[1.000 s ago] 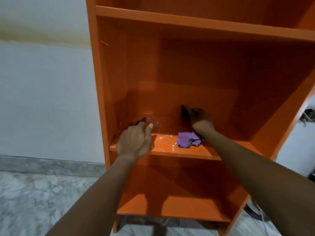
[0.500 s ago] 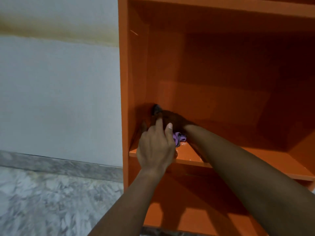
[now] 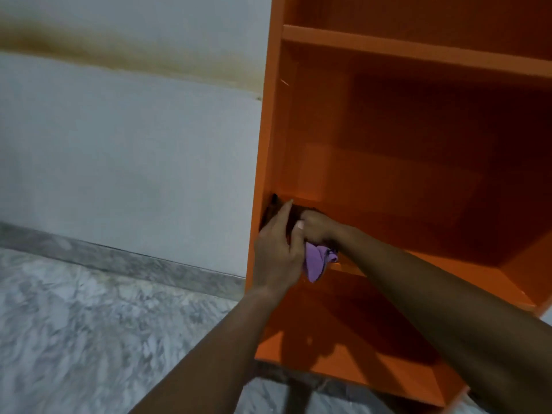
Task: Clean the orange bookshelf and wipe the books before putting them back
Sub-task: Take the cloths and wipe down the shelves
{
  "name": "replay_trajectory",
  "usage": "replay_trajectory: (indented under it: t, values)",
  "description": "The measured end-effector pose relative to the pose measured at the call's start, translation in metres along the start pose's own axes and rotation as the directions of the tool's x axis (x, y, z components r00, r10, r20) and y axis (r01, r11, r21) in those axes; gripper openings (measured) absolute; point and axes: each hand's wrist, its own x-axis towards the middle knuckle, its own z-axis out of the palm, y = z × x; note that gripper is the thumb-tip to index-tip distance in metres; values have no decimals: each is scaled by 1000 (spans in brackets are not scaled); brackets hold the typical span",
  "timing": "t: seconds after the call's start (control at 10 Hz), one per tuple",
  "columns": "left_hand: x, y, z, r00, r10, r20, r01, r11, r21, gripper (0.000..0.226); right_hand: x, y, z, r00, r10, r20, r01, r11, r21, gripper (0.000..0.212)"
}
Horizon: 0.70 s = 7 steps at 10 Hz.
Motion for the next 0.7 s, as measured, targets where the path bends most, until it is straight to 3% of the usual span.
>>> replay_trajectory:
  t: [0.1, 0.2, 0.3, 0.4, 0.5, 0.6, 0.7]
  values:
    - [-32, -6, -26, 995, 22, -97, -12, 995, 96, 39, -22, -10, 9, 999, -27, -37, 33, 988, 148, 35]
    - [-41, -6, -48, 967, -68, -246, 108, 982, 154, 35, -46, -24, 16, 989, -71, -129, 95, 977, 191, 30]
    - [-43, -1, -55, 951, -215, -222, 258, 948, 188, 42, -72, -38, 26, 947, -119, -299, 185, 961, 206, 30]
    - [-47, 4, -47, 944, -328, -28, 327, 925, 192, 51, -92, -43, 30, 917, -154, -368, 234, 955, 183, 29]
    - [-53, 8, -45, 936, -349, 39, 329, 910, 250, 60, -108, -36, 28, 864, -60, -499, 200, 952, 231, 34]
    - [-55, 11, -43, 946, -322, 27, 297, 899, 322, 67, -124, -11, 17, 758, 175, -628, 66, 938, 341, 36]
    - [-61, 9, -29, 957, -287, 37, 252, 889, 384, 70, -139, 28, 6, 647, 431, -629, -114, 870, 479, 35]
